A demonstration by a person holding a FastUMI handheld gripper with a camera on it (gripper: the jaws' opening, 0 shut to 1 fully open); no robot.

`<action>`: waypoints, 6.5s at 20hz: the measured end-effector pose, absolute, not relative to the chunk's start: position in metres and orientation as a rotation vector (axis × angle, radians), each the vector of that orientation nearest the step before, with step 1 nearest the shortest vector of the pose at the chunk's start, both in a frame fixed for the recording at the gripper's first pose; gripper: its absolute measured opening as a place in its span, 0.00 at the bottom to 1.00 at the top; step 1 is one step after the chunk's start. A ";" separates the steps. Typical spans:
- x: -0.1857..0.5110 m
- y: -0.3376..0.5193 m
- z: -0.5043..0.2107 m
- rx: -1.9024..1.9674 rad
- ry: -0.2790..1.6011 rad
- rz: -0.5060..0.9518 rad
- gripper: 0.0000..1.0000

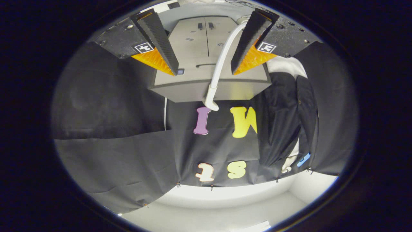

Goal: Iron the clothes twice with a garment steamer, once on the left side and once on the right side.

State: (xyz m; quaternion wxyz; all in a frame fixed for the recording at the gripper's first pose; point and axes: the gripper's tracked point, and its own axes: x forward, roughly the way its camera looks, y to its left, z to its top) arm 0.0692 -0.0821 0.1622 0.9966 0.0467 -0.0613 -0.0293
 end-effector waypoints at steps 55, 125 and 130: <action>0.366 -0.032 0.241 0.317 0.260 0.263 0.31; 0.270 0.278 0.163 -0.244 0.226 0.049 0.31; 0.267 0.280 0.122 -0.253 0.278 0.056 0.31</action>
